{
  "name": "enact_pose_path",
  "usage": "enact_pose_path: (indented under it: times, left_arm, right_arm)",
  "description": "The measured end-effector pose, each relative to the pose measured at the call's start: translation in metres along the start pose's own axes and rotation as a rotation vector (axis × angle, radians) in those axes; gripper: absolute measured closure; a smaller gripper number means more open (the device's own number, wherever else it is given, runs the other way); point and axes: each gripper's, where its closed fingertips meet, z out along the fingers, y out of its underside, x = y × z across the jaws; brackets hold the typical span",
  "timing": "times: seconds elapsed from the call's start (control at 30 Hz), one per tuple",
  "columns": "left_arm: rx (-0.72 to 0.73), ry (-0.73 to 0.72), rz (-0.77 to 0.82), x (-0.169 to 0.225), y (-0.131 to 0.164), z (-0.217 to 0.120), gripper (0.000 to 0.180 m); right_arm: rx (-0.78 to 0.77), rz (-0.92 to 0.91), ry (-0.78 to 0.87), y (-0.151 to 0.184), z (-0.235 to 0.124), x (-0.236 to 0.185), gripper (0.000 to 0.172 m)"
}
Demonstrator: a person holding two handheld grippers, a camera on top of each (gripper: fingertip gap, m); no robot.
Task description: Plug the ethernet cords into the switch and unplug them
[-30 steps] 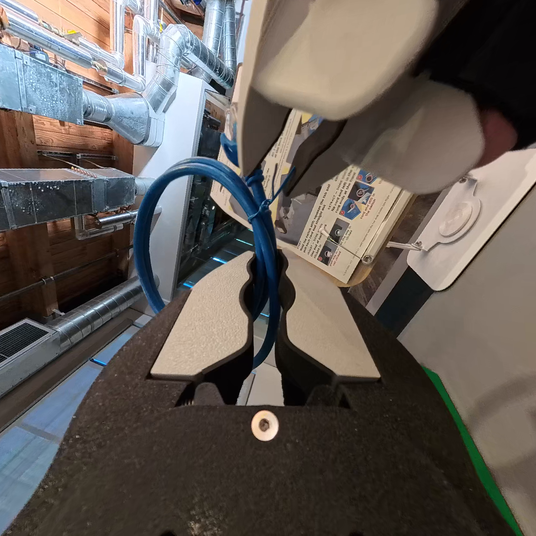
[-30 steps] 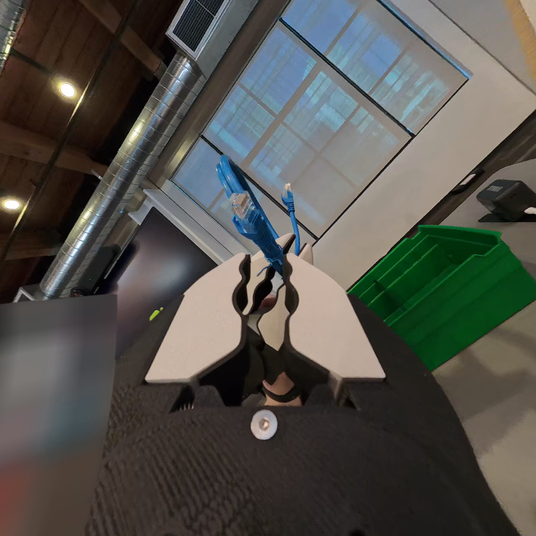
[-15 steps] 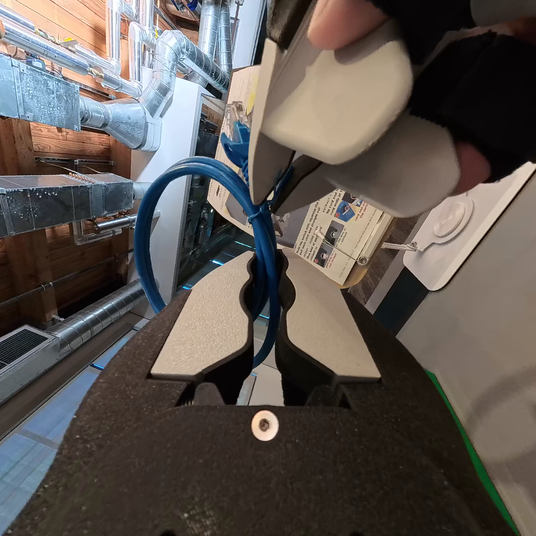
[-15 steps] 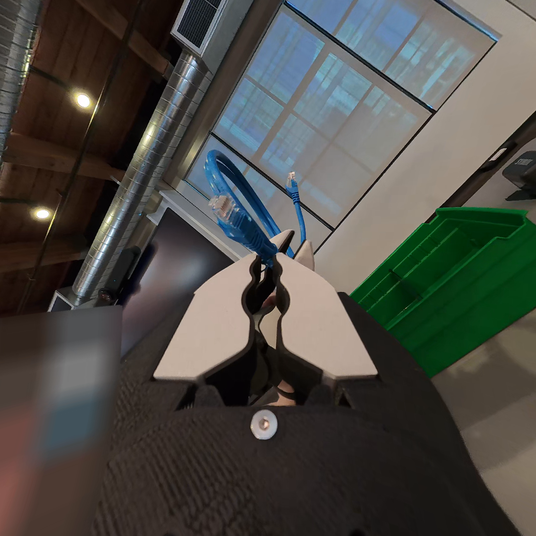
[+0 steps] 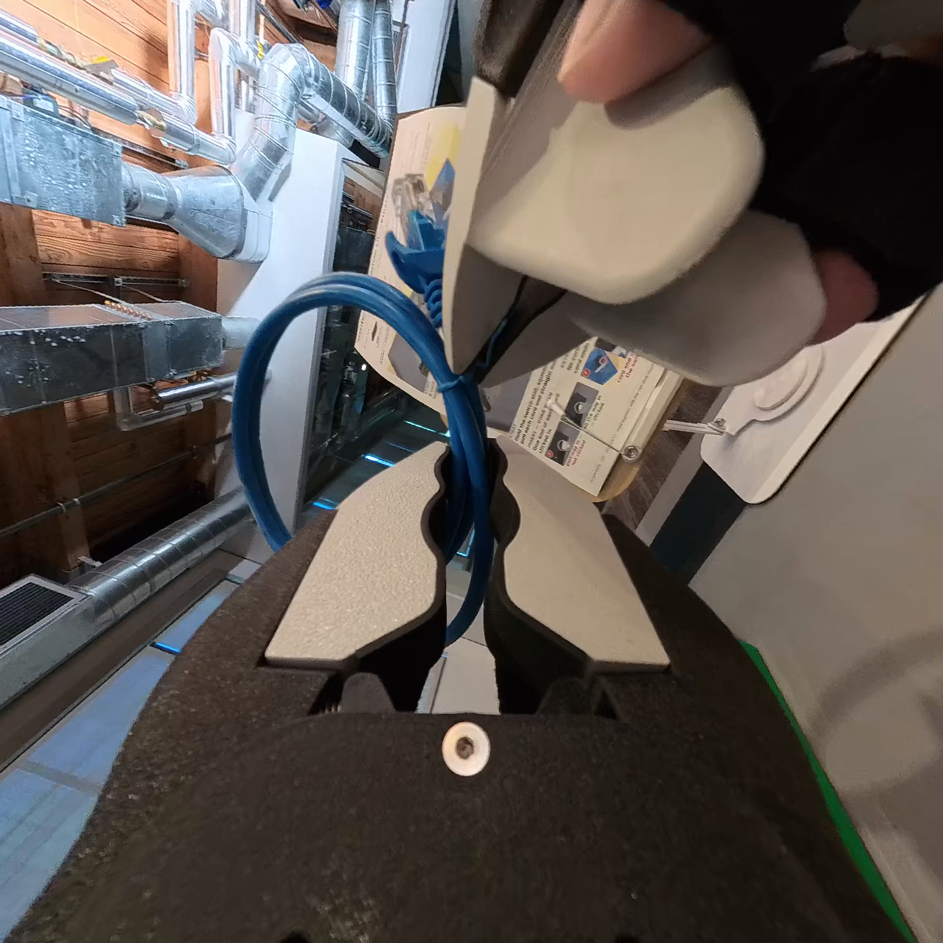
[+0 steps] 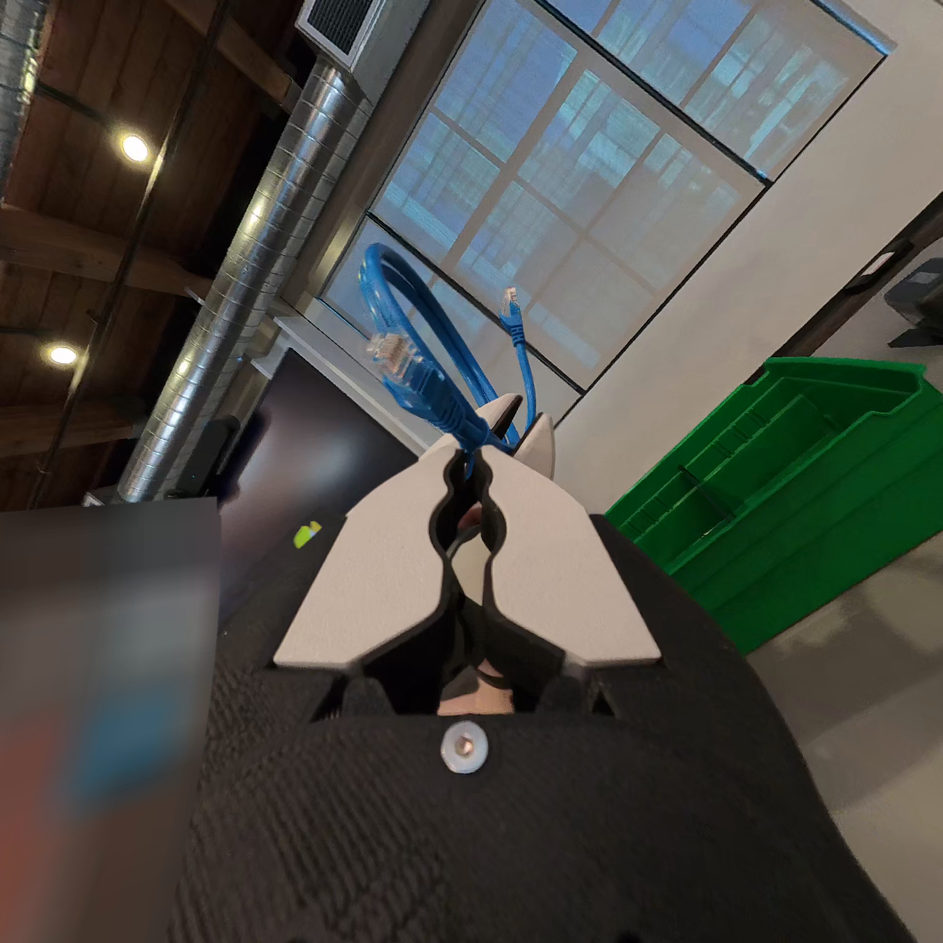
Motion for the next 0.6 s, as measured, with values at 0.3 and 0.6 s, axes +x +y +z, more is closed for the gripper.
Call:
enact_pose_path:
  times: [0.3,0.6]
  left_arm:
    - [-0.003,0.183,-0.178,0.005,0.000,-0.005,0.170]
    - [0.021,0.627,-0.465,0.022,-0.007,-0.035,0.169]
  right_arm:
    - [-0.110,-0.791,0.262,0.005,0.005,-0.009,0.169]
    - [-0.330,-1.782,0.436,0.027,0.003,-0.019,0.169]
